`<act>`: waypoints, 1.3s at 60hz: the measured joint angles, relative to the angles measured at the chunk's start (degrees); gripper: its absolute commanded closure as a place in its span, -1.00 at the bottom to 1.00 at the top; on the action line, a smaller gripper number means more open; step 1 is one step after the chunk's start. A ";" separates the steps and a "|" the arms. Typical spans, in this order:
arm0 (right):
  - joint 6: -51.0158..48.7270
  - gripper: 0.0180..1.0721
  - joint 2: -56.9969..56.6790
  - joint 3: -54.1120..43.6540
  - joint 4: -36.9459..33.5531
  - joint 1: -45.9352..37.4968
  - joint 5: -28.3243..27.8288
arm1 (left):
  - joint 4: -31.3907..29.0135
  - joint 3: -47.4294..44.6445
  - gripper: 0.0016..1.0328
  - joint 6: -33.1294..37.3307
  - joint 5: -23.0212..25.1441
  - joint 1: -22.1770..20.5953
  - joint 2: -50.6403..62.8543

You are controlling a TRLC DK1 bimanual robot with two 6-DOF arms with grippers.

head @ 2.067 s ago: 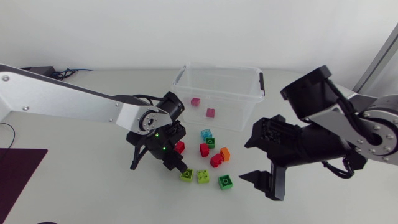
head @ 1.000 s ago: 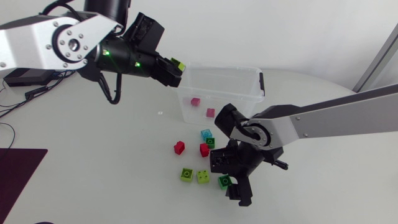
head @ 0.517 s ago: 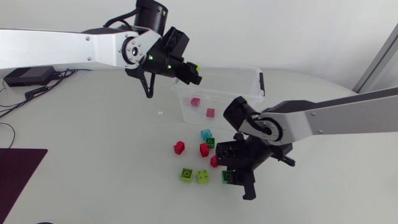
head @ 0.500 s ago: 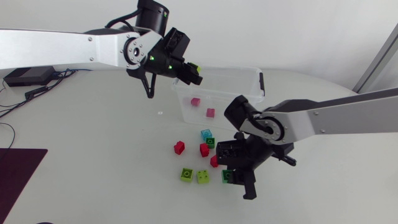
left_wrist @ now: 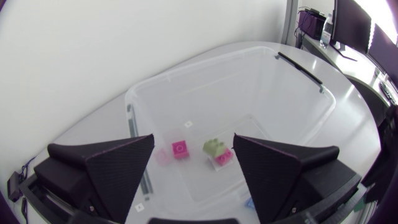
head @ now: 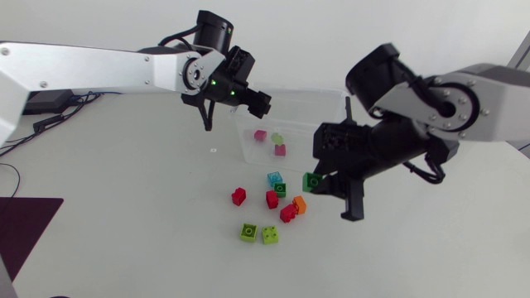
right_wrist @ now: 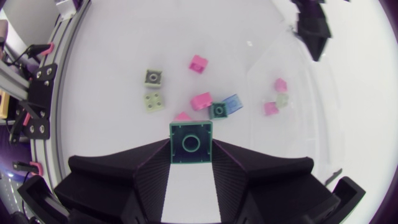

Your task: Pick up the duplo bricks and place them in the container

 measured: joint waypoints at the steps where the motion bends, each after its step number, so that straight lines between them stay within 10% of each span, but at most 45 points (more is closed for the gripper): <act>1: 0.02 0.61 -0.07 0.52 -0.02 -0.44 -0.13 | -0.55 -0.42 -0.90 0.00 0.02 0.22 -0.61; 22: 7.30 0.61 0.15 9.90 8.46 -6.21 -1.55 | -13.97 -12.20 -0.89 1.99 -0.59 3.78 -17.84; 51: 18.18 0.60 14.64 16.44 25.64 -12.35 -0.17 | -23.93 -20.46 -0.86 6.49 -0.61 2.29 -13.70; 58: 19.76 0.10 19.10 19.82 28.00 -12.41 2.23 | -24.39 -20.46 -0.86 6.47 -0.61 0.55 -9.79; 63: 21.09 -0.76 22.62 22.36 29.38 -12.85 4.61 | -24.46 -20.46 -0.86 6.45 -0.61 -0.83 -8.28; 78: 27.45 -0.88 24.96 23.08 34.29 -13.73 12.13 | -24.98 -18.75 -0.76 4.46 -2.34 -3.28 -4.68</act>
